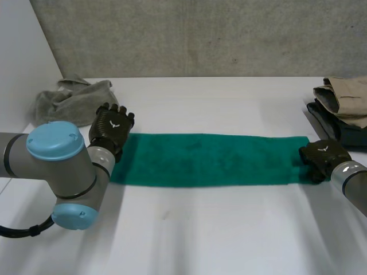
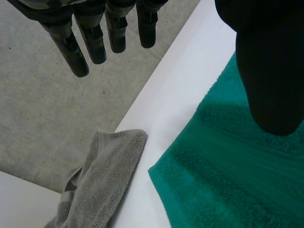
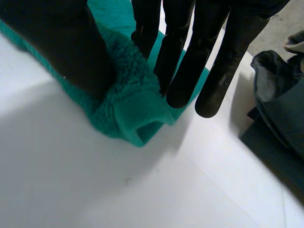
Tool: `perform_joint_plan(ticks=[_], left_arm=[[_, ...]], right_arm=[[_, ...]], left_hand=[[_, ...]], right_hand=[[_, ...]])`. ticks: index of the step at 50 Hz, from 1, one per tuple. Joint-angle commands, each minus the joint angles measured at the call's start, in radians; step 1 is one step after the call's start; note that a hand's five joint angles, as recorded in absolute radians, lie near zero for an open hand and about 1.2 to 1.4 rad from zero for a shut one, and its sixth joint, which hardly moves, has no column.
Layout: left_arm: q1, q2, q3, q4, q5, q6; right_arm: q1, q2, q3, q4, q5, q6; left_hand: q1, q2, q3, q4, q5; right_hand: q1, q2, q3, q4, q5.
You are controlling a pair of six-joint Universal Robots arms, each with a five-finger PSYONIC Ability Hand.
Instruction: Fold the laundry.
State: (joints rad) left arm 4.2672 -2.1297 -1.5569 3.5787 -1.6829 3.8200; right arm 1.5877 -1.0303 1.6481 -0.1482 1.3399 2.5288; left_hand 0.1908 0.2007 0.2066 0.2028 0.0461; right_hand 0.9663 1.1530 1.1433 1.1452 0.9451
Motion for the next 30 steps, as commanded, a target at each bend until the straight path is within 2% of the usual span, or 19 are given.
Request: perform_joint_plan(ticks=[1,6,9,11,15,20,21,24,25,30], left_arm=[[0.002,0.031,-0.015,-0.001,0.002,0.003],[0.005,0.076,-0.037,-0.001,0.003,0.003],[0.011,0.097,-0.048,-0.001,0.003,0.003],[0.017,0.122,-0.058,-0.001,0.003,0.0],[0.045,0.157,-0.077,-0.001,0.003,-0.002],[0.082,0.197,-0.092,-0.001,0.0,-0.028],[0.086,0.205,-0.095,-0.001,0.0,-0.042],[0.085,0.211,-0.101,-0.003,0.002,-0.062],[0.083,0.212,-0.104,-0.006,0.002,-0.072],[0.076,0.214,-0.126,-0.008,0.003,-0.079]], right_arm=[[-0.073,-0.03,0.009,-0.001,0.108,-0.129],[-0.201,-0.082,0.016,-0.005,0.168,-0.374],[-0.233,-0.093,0.002,-0.02,0.183,-0.452],[-0.21,-0.112,-0.004,-0.031,0.179,-0.452],[-0.023,-0.181,-0.034,-0.083,0.173,-0.415],[0.199,-0.197,-0.064,-0.194,0.162,-0.318],[0.291,-0.191,-0.073,-0.233,0.145,-0.297],[0.42,-0.171,-0.086,-0.283,0.104,-0.283],[0.508,-0.134,-0.094,-0.31,0.061,-0.288],[0.689,0.021,-0.128,-0.352,-0.079,-0.297]], left_hand=[[-0.016,-0.026,-0.032,-0.028,-0.046],[-0.016,-0.026,-0.032,-0.028,-0.046],[-0.016,-0.026,-0.032,-0.028,-0.046],[-0.016,-0.026,-0.032,-0.028,-0.046],[-0.016,-0.026,-0.032,-0.028,-0.046],[-0.016,-0.026,-0.032,-0.028,-0.046],[-0.016,-0.026,-0.032,-0.028,-0.046],[-0.016,-0.026,-0.032,-0.028,-0.046],[-0.016,-0.026,-0.032,-0.028,-0.046],[-0.016,-0.026,-0.032,-0.028,-0.046]], right_hand=[[0.43,0.243,0.253,0.251,0.277],[0.43,0.243,0.253,0.251,0.277],[0.43,0.243,0.253,0.251,0.277],[0.43,0.243,0.253,0.251,0.277],[0.43,0.243,0.253,0.251,0.277],[0.43,0.243,0.253,0.251,0.277],[0.43,0.243,0.253,0.251,0.277],[0.43,0.243,0.253,0.251,0.277],[0.43,0.243,0.253,0.251,0.277],[0.43,0.243,0.253,0.251,0.277]])
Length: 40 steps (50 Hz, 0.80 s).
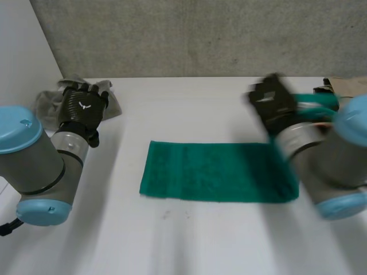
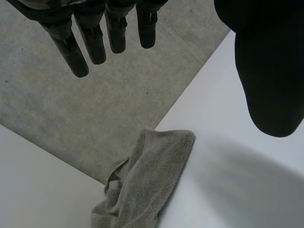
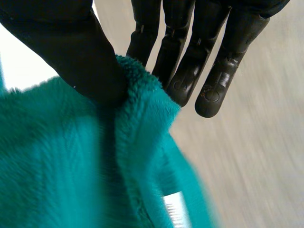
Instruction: Fold the laundry.
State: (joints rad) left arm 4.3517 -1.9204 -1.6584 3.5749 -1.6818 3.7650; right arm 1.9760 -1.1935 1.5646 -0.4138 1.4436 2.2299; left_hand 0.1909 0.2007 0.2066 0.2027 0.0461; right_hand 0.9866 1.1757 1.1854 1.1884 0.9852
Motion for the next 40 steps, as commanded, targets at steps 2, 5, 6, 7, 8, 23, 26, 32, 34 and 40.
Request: perform_joint_plan(ticks=[2,5,6,7,8,23,26,32,34,40], left_arm=[[-0.012,0.003,-0.027,-0.004,0.002,-0.024],[-0.014,-0.003,-0.026,-0.002,0.004,-0.025],[-0.014,-0.005,-0.026,-0.002,0.004,-0.024],[-0.014,-0.008,-0.026,-0.002,0.004,-0.024],[-0.014,-0.009,-0.026,-0.002,0.004,-0.024],[-0.072,-0.025,0.006,0.004,0.004,-0.021],[-0.09,-0.032,0.008,0.004,0.004,-0.021],[-0.095,-0.037,0.006,0.002,0.004,-0.021],[-0.095,-0.038,0.006,0.002,0.002,-0.021],[-0.095,-0.029,-0.003,0.002,0.004,-0.022]], right_arm=[[0.339,0.245,-0.058,-0.083,-0.235,-0.007],[0.348,0.287,-0.067,-0.082,-0.252,-0.013],[0.346,0.294,-0.069,-0.086,-0.237,-0.019],[0.343,0.295,-0.067,-0.086,-0.224,-0.018],[0.34,0.29,-0.067,-0.085,-0.206,-0.013],[0.052,0.031,0.092,0.196,-0.057,0.321],[0.021,0.043,0.113,0.306,-0.097,0.326],[-0.037,0.123,0.104,0.368,-0.091,0.309],[-0.049,0.127,0.075,0.363,-0.086,0.307],[-0.04,0.124,-0.026,0.308,0.013,0.255]], left_hand=[[-0.016,-0.026,-0.032,-0.028,-0.046],[-0.016,-0.026,-0.032,-0.028,-0.046],[-0.016,-0.026,-0.032,-0.028,-0.046],[-0.016,-0.026,-0.032,-0.028,-0.046],[-0.016,-0.026,-0.032,-0.028,-0.046],[-0.016,-0.026,-0.032,-0.028,-0.046],[-0.016,-0.026,-0.032,-0.028,-0.046],[-0.016,-0.026,-0.032,-0.028,-0.046],[-0.016,-0.026,-0.032,-0.028,-0.046],[-0.016,-0.026,-0.032,-0.028,-0.046]], right_hand=[[0.41,0.221,0.211,0.208,0.237],[0.225,0.036,0.026,0.023,0.052],[-0.388,-0.577,-0.586,-0.589,-0.561],[-0.678,-0.868,-0.877,-0.88,-0.852],[-0.812,-1.001,-1.011,-1.014,-0.985],[-0.812,-1.001,-1.011,-1.014,-0.985],[-0.812,-1.001,-1.011,-1.014,-0.985],[-0.266,-0.456,-0.465,-0.468,-0.44],[0.298,0.109,0.099,0.096,0.125],[0.41,0.221,0.211,0.208,0.237]])
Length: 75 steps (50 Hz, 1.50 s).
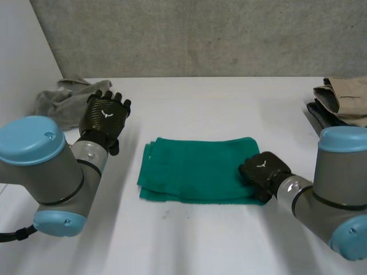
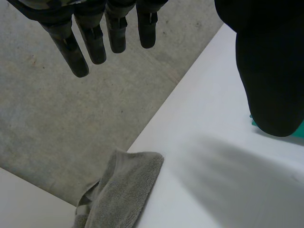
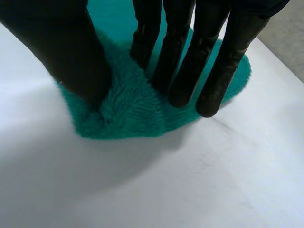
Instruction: Fold the laundry.
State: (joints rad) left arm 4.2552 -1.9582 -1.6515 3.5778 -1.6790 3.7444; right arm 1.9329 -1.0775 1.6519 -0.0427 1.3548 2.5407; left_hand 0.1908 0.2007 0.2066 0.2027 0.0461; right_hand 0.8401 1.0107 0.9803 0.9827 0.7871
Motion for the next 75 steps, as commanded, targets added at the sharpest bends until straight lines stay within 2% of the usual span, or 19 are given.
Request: perform_joint_plan(ticks=[1,4,7,11,16,17,18,20,24,28,32,36,43,48,53,59,66,69,75], left_arm=[[0.003,0.015,-0.014,-0.001,0.001,0.0],[0.006,0.022,-0.016,-0.007,-0.001,-0.002],[0.011,0.031,-0.016,-0.008,-0.001,-0.003],[0.023,0.041,-0.019,-0.01,-0.008,-0.006],[0.029,0.041,-0.03,-0.01,-0.008,-0.008],[0.028,0.041,-0.03,-0.01,-0.008,-0.008],[0.026,0.041,-0.03,-0.01,-0.008,-0.008],[0.025,0.041,-0.028,-0.01,-0.008,-0.009],[0.011,0.039,-0.011,-0.008,-0.008,-0.038],[-0.023,0.039,0.022,-0.008,-0.007,-0.102],[-0.083,0.029,0.07,-0.013,-0.007,-0.193],[-0.135,-0.001,0.113,-0.022,0.004,-0.283],[-0.205,-0.114,0.202,-0.149,0.002,-0.348],[-0.224,-0.197,0.237,-0.296,-0.089,-0.341],[-0.225,-0.226,0.234,-0.326,-0.151,-0.33],[-0.213,-0.268,0.23,-0.33,-0.15,-0.269],[-0.213,-0.255,0.229,-0.317,-0.146,-0.23],[-0.213,-0.216,0.242,-0.297,-0.131,-0.23],[-0.196,-0.064,0.243,-0.215,0.019,-0.229]], right_arm=[[0.015,0.007,-0.13,-0.098,0.145,-0.095],[0.12,-0.004,-0.165,-0.178,0.199,-0.195],[0.246,0.005,-0.188,-0.241,0.185,-0.263],[0.426,0.068,-0.181,-0.347,0.054,-0.393],[0.477,0.16,-0.17,-0.355,-0.107,-0.41],[0.477,0.166,-0.17,-0.356,-0.123,-0.404],[0.477,0.168,-0.172,-0.356,-0.126,-0.387],[0.475,0.16,-0.175,-0.356,-0.108,-0.349],[0.425,0.085,-0.185,-0.356,0.012,-0.058],[0.312,-0.031,-0.17,-0.33,0.061,0.216],[0.227,-0.111,-0.181,-0.191,0.058,0.381],[0.184,-0.09,-0.216,-0.068,0.055,0.449],[0.181,0.046,-0.331,0.056,0.055,0.46],[0.192,0.136,-0.418,0.118,0.012,0.463],[0.204,0.228,-0.491,0.167,-0.034,0.454],[0.228,0.329,-0.555,0.193,0.021,0.379],[0.235,0.308,-0.549,0.19,0.098,0.228],[0.233,0.225,-0.503,0.156,0.093,0.23],[0.242,0.041,-0.255,-0.072,0.089,0.23]], left_hand=[[-0.016,-0.026,-0.032,-0.028,-0.046],[-0.016,-0.026,-0.032,-0.028,-0.046],[-0.016,-0.026,-0.032,-0.028,-0.046],[-0.016,-0.026,-0.032,-0.028,-0.046],[-0.016,-0.026,-0.032,-0.028,-0.046],[-0.016,-0.026,-0.032,-0.028,-0.046],[-0.016,-0.026,-0.032,-0.028,-0.046],[-0.016,-0.026,-0.032,-0.028,-0.046],[-0.01,-0.02,-0.025,-0.022,-0.039],[0.008,-0.002,-0.008,-0.004,-0.022],[0.011,0.001,-0.005,-0.001,-0.019],[0.014,0.004,-0.002,0.002,-0.016],[0.026,0.016,0.01,0.014,-0.004],[0.029,0.019,0.013,0.017,-0.001],[0.023,0.013,0.007,0.011,-0.007],[0.017,0.007,0.001,0.005,-0.013],[0.002,-0.008,-0.014,-0.01,-0.028],[-0.004,-0.014,-0.019,-0.016,-0.034],[-0.004,-0.014,-0.02,-0.016,-0.034]], right_hand=[[0.556,0.386,0.416,0.414,0.435],[0.556,0.386,0.416,0.414,0.435],[0.556,0.386,0.416,0.414,0.435],[0.556,0.386,0.416,0.414,0.435],[0.556,0.386,0.416,0.414,0.435],[0.476,0.305,0.336,0.333,0.354],[-0.109,-0.28,-0.249,-0.252,-0.231],[-0.666,-0.836,-0.806,-0.808,-0.787],[-0.666,-0.836,-0.806,-0.808,-0.787],[-0.666,-0.836,-0.806,-0.808,-0.787],[-0.666,-0.836,-0.806,-0.808,-0.787],[-0.666,-0.836,-0.806,-0.808,-0.787],[-0.666,-0.836,-0.806,-0.808,-0.787],[-0.666,-0.836,-0.806,-0.808,-0.787],[-0.666,-0.836,-0.806,-0.808,-0.787],[-0.666,-0.836,-0.806,-0.808,-0.787],[-0.666,-0.836,-0.806,-0.808,-0.787],[-0.666,-0.836,-0.806,-0.808,-0.787],[-0.666,-0.836,-0.806,-0.808,-0.787]])
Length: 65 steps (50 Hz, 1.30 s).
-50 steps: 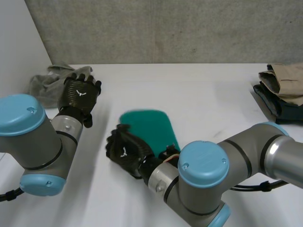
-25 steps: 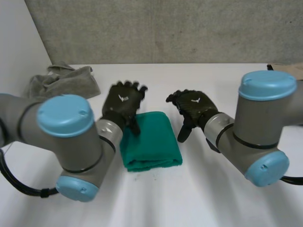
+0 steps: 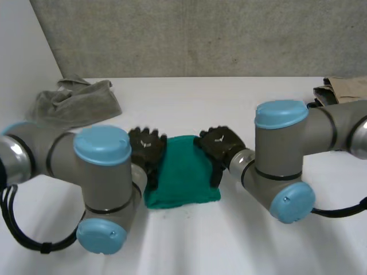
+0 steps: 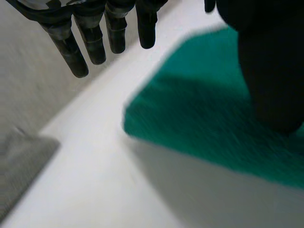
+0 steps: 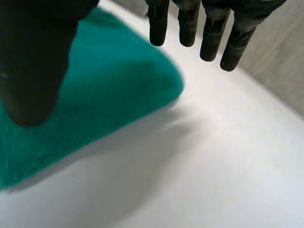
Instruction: Fold the laundry.
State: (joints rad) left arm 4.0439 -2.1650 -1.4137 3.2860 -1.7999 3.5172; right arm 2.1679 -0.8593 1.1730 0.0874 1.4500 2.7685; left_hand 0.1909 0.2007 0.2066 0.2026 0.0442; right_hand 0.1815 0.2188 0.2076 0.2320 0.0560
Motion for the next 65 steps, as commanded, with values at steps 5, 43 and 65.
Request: perform_joint_plan(ticks=[5,43,65], left_arm=[[0.056,0.226,0.004,0.08,0.384,-0.003],[0.107,0.271,-0.002,-0.012,0.723,-0.007],[0.213,0.314,-0.041,-0.014,0.62,-0.021]], right_arm=[[0.061,-0.231,0.399,-0.345,-0.01,-0.007],[0.107,0.092,0.189,-0.511,-0.011,-0.148],[-0.207,-0.092,0.172,-0.442,-0.098,-0.15]], left_hand=[[0.002,-0.008,-0.014,-0.01,-0.026],[0.008,-0.002,-0.008,-0.004,-0.02],[0.005,-0.005,-0.011,-0.007,-0.023]], right_hand=[[-0.007,-0.044,-0.033,-0.057,-0.056],[1.103,1.066,1.077,1.053,1.054],[1.215,1.177,1.189,1.164,1.166]])
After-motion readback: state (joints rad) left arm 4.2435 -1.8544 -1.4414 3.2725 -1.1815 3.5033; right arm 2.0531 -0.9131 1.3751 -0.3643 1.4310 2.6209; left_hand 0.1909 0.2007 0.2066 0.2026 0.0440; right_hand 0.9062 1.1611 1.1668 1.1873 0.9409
